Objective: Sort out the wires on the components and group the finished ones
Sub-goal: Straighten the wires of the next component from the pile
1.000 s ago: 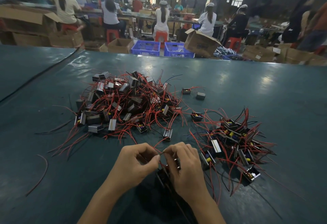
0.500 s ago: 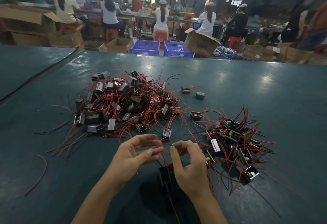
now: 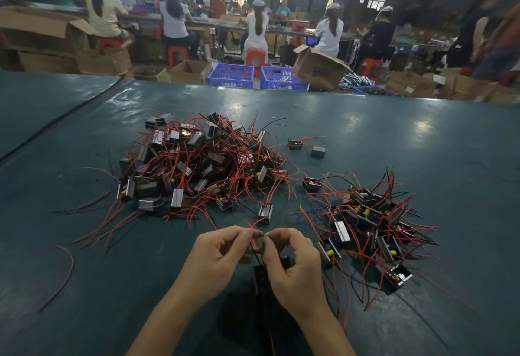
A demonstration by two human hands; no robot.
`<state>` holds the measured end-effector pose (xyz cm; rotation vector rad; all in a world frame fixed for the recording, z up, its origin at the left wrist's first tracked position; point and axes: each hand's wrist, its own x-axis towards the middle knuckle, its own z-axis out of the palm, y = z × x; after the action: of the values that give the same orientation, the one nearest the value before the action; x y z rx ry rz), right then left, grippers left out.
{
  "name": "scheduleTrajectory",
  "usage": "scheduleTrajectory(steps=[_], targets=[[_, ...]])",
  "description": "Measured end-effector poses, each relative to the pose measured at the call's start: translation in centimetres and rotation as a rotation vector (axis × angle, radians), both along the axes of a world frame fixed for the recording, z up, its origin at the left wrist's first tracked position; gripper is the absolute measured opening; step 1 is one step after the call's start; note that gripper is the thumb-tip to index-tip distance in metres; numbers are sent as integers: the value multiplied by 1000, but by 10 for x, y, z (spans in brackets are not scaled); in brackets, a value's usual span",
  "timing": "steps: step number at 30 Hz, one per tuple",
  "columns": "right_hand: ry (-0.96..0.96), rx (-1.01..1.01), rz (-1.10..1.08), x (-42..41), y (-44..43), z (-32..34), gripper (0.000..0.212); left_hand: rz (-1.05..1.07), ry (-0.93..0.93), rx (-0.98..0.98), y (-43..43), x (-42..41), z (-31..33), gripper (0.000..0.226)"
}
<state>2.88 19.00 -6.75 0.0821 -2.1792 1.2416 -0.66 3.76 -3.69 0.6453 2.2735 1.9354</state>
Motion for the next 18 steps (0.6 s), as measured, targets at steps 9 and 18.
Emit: scheduleTrajectory(steps=[9,18], targets=[[-59,-113,71,-1,-7,-6,9,87,-93,187,0,1,3,12],[-87,-139,124,-2,-8,-8,8,66,-53,111,-1,3,5,25]])
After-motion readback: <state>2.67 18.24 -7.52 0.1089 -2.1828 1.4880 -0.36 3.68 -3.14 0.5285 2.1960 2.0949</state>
